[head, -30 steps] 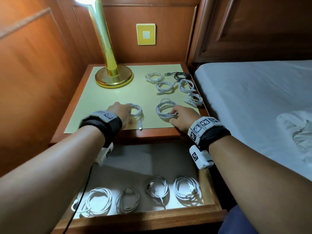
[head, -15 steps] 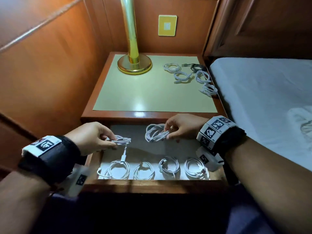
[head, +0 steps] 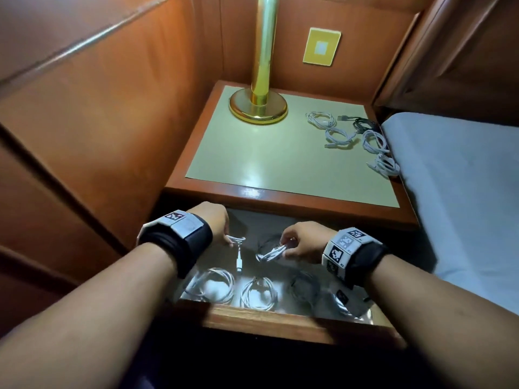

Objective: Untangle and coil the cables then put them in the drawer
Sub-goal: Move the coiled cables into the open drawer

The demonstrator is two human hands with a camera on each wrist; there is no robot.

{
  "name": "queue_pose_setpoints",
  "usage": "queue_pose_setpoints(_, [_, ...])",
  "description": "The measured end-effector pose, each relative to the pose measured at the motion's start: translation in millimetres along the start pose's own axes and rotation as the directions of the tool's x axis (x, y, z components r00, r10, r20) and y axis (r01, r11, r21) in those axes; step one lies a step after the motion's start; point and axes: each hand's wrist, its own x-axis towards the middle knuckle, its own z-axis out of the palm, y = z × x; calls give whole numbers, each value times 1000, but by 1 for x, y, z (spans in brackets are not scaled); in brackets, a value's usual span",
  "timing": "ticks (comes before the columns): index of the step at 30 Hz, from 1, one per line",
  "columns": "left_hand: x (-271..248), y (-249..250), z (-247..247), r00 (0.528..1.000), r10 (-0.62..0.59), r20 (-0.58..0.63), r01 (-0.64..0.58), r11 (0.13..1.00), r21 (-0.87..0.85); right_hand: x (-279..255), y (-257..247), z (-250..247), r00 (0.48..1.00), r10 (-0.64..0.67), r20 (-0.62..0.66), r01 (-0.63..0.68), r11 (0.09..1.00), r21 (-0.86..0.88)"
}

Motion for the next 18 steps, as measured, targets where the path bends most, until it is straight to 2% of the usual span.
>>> queue_pose_setpoints(2, [15, -4, 6, 999, -52, -4, 53, 998, 25, 8, -1, 5, 997, -26, -77, 26, 1000, -4])
queue_pose_setpoints(5, [26, -8, 16, 996, -89, -16, 90, 993, 80, 20, -3, 15, 994, -24, -105, 24, 1000, -5])
queue_pose_setpoints(8, [33, -8, 25, 993, -111, -27, 113, 988, 106, 27, -6, 24, 996, -13, -84, 12, 1000, -11])
queue_pose_setpoints(13, [34, -5, 36, 991, -126, 46, 115, 972, 203, 29, -4, 38, 1000, -16, 20, 17, 997, -78])
queue_pose_setpoints(18, [33, -10, 43, 979, -147, 142, 103, 955, 278, 21, -5, 35, 1000, -1, 9, 1, 997, -82])
